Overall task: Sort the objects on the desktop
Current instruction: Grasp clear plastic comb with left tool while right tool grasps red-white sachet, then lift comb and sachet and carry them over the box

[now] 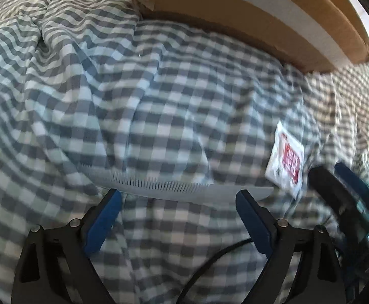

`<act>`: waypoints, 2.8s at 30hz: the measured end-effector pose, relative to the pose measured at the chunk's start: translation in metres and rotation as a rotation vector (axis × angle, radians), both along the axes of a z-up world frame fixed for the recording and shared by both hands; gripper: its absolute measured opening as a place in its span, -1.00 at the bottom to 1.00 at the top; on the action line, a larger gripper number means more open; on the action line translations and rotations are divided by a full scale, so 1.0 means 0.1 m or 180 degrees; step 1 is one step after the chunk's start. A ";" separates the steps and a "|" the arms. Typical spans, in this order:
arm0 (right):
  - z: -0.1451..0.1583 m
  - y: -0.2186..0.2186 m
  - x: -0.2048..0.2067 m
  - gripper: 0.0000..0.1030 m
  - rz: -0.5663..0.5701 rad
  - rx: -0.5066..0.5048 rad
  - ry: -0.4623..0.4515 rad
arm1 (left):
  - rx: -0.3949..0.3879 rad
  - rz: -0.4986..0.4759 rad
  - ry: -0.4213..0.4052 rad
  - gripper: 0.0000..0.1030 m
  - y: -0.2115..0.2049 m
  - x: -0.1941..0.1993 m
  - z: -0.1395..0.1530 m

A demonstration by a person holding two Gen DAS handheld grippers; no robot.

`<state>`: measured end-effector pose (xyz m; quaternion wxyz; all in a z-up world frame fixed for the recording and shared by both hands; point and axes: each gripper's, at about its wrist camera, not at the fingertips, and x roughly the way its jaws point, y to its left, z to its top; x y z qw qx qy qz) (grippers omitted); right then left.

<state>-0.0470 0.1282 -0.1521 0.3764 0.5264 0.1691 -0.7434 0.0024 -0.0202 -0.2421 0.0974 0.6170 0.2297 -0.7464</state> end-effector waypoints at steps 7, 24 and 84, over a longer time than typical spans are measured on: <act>-0.19 -0.11 -0.06 0.99 0.0080 0.0137 -0.0163 | -0.0065 0.0011 0.0176 0.37 -0.09 -0.11 0.02; -0.46 -0.32 -0.03 0.86 0.0255 0.0369 -0.0319 | -0.0224 -0.0050 0.0270 -0.41 -0.07 -0.03 0.01; 1.02 0.23 -0.17 -0.59 0.0158 -0.1234 0.0750 | -0.0330 -0.0536 0.0281 -0.42 0.09 -0.71 0.02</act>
